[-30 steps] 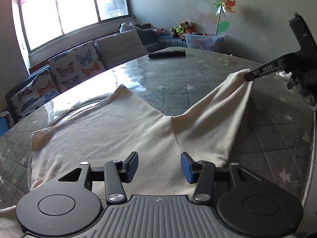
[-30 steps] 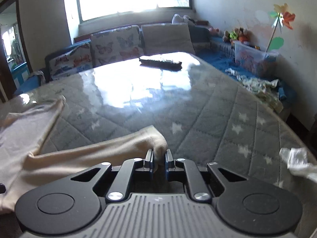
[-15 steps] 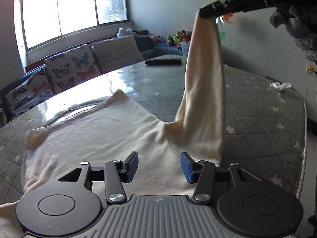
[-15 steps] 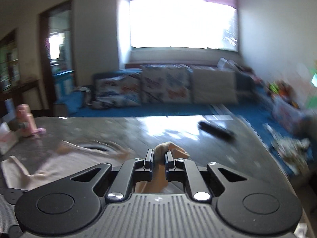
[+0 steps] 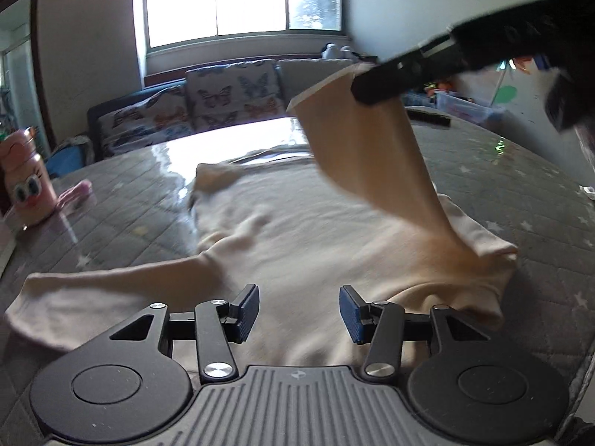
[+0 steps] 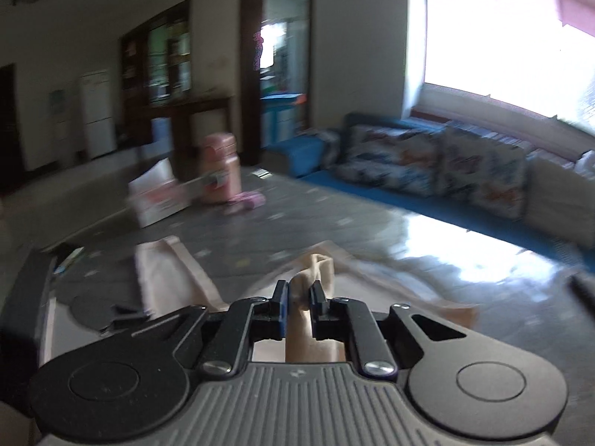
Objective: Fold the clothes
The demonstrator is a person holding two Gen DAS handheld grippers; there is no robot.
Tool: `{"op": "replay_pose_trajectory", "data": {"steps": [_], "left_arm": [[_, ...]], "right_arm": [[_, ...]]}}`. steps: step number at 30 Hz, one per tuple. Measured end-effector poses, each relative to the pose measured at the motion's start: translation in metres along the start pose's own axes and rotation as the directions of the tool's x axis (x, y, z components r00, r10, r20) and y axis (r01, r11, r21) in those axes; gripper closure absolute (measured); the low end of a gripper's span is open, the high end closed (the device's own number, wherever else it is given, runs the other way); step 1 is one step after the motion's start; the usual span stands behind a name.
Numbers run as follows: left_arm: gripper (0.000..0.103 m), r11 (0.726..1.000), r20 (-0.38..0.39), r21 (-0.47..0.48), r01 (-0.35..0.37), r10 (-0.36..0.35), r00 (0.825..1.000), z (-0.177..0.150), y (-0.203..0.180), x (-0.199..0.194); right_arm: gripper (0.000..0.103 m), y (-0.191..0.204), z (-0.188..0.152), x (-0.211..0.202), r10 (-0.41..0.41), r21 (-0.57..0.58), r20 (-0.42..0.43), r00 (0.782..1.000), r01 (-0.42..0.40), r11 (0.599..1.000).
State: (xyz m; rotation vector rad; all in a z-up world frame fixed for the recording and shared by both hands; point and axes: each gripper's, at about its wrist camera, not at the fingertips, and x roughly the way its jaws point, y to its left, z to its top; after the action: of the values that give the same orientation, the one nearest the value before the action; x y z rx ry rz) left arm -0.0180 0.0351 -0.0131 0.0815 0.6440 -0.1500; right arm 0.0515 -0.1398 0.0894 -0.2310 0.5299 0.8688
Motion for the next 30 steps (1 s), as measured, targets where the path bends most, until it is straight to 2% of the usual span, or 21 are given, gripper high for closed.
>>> {"op": "replay_pose_trajectory", "data": {"steps": [1,4,9,13,15,20,23,27,30], "left_arm": [[0.052,1.0,-0.002,-0.007,-0.006,0.006,1.0,-0.002,0.003,-0.001],[0.052,1.0,-0.004,-0.019,-0.018,0.018,1.0,-0.004,0.007,-0.004],[0.051,0.999,0.006,-0.035,-0.026,0.026,1.0,-0.001,0.01,-0.008],[0.052,0.999,0.023,-0.029,-0.014,0.014,1.0,0.006,0.006,-0.009],[0.052,1.0,0.036,-0.014,-0.002,0.002,0.999,0.01,0.004,-0.01],[0.051,0.999,0.034,-0.003,-0.034,0.034,0.999,0.013,0.01,-0.016],[0.051,0.999,0.041,-0.01,-0.051,0.051,0.998,0.016,0.017,-0.023],[0.051,0.997,0.057,-0.006,-0.071,0.071,0.996,0.021,0.024,-0.029],[0.051,0.997,0.056,-0.008,-0.071,0.072,0.996,0.024,0.026,-0.029]], "right_arm": [[0.082,0.005,-0.002,0.001,0.024,-0.003,-0.003,1.0,-0.024,1.0],[0.079,0.013,-0.004,-0.007,0.052,-0.032,-0.005,0.999,-0.052,0.998],[0.075,-0.002,-0.025,-0.022,0.004,-0.062,-0.09,0.996,-0.01,0.998],[0.075,-0.021,-0.058,-0.02,-0.044,-0.038,-0.199,0.979,0.037,0.999],[0.075,-0.03,-0.074,-0.018,-0.05,-0.011,-0.239,0.97,0.049,0.999],[0.075,-0.04,-0.106,-0.015,-0.031,0.024,-0.319,0.947,0.04,0.999],[0.074,-0.042,-0.105,-0.016,-0.019,0.011,-0.316,0.949,0.024,1.0],[0.074,-0.054,-0.086,-0.016,-0.043,-0.011,-0.257,0.965,0.041,0.999],[0.074,-0.065,-0.075,-0.003,-0.059,-0.032,-0.238,0.969,0.053,0.998]]}}
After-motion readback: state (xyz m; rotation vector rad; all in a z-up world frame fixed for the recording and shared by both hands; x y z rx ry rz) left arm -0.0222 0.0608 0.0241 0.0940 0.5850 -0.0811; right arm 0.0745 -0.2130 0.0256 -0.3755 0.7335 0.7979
